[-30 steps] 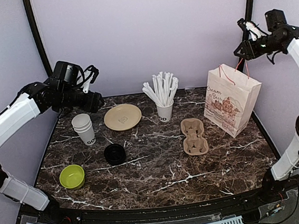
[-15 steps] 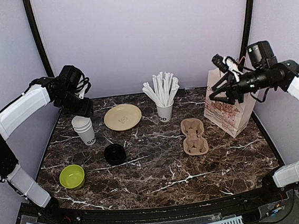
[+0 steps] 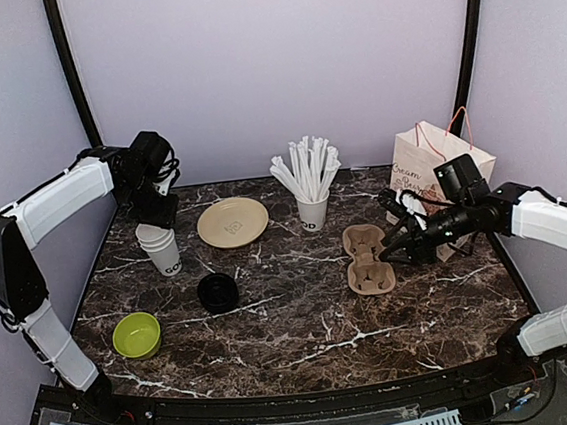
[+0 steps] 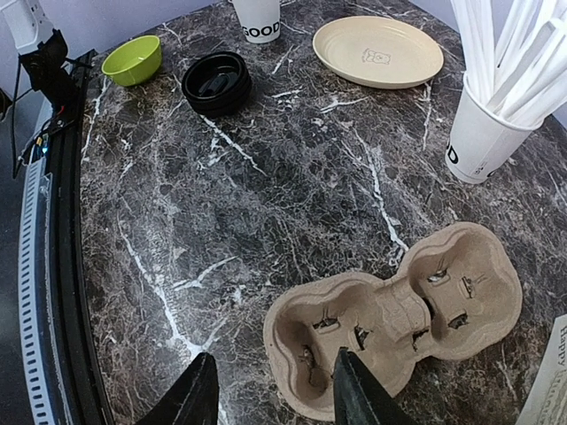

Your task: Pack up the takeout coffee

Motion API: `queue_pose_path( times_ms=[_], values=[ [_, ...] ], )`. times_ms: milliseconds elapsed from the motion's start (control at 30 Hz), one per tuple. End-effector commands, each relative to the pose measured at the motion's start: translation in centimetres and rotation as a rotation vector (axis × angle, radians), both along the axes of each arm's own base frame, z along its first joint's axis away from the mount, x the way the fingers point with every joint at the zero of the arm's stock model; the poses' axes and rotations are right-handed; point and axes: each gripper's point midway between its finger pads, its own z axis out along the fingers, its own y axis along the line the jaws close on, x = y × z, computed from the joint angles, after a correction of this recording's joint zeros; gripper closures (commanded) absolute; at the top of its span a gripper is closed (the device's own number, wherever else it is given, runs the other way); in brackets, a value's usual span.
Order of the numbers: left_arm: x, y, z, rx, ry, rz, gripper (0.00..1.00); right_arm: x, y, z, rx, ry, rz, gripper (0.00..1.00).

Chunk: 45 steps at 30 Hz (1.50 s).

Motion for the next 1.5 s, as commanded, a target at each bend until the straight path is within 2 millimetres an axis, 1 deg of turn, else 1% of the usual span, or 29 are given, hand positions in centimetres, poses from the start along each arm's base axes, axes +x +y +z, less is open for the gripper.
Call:
queue_pose_path(
  times_ms=[0, 133, 300, 467, 667, 767, 867, 1133, 1200, 1300, 1333, 1400, 1467],
  values=[
    [0.1, 0.7, 0.5, 0.022, 0.005, 0.026, 0.59, 0.5, 0.5, -0.2, 0.024, -0.053, 0.010, 0.57],
    [0.2, 0.8, -0.7, 0.028, 0.033, 0.023, 0.60, 0.8, 0.4, -0.1, 0.019, -0.068, 0.002, 0.57],
    [0.3, 1.1, -1.7, 0.041, 0.059, 0.026, 0.68, 0.9, 0.0, -0.4, 0.002, -0.086, -0.011, 0.58],
    [0.4, 1.1, -1.6, 0.037, 0.058, 0.029, 0.81, 1.0, -0.1, -0.3, -0.002, -0.098, -0.020, 0.58],
    [-0.2, 1.5, -1.4, 0.054, 0.069, 0.036, 0.90, 1.1, -0.2, -0.5, -0.010, -0.096, -0.023, 0.58],
    [-0.4, 1.6, -1.2, 0.053, 0.069, 0.039, 0.92, 1.1, -0.2, -0.7, -0.015, -0.094, -0.020, 0.58],
    [-0.6, 1.7, -1.3, 0.057, 0.073, 0.037, 0.90, 1.1, -0.2, -0.6, -0.017, -0.096, -0.023, 0.58],
    [-0.6, 1.7, -1.5, 0.060, 0.085, 0.040, 0.91, 1.1, -0.3, -0.6, -0.019, -0.098, -0.025, 0.58],
    [-0.7, 1.7, -1.3, 0.059, 0.082, 0.038, 0.92, 1.1, -0.4, -0.5, -0.018, -0.105, -0.027, 0.58],
    [-0.7, 1.9, -0.8, 0.065, 0.073, 0.036, 1.00, 1.2, -0.5, -0.5, -0.023, -0.111, -0.034, 0.59],
    [-0.8, 2.1, -0.7, 0.080, 0.072, 0.040, 1.00, 1.2, -0.5, -0.5, -0.025, -0.111, -0.038, 0.59],
    [-1.1, 2.7, 0.1, 0.107, 0.072, 0.057, 1.00, 1.2, -0.5, -0.5, -0.025, -0.112, -0.038, 0.59],
    [-1.2, 3.7, 1.6, 0.185, 0.035, 0.081, 1.00, 1.2, -0.6, -0.5, -0.028, -0.114, -0.038, 0.59]
  ],
)
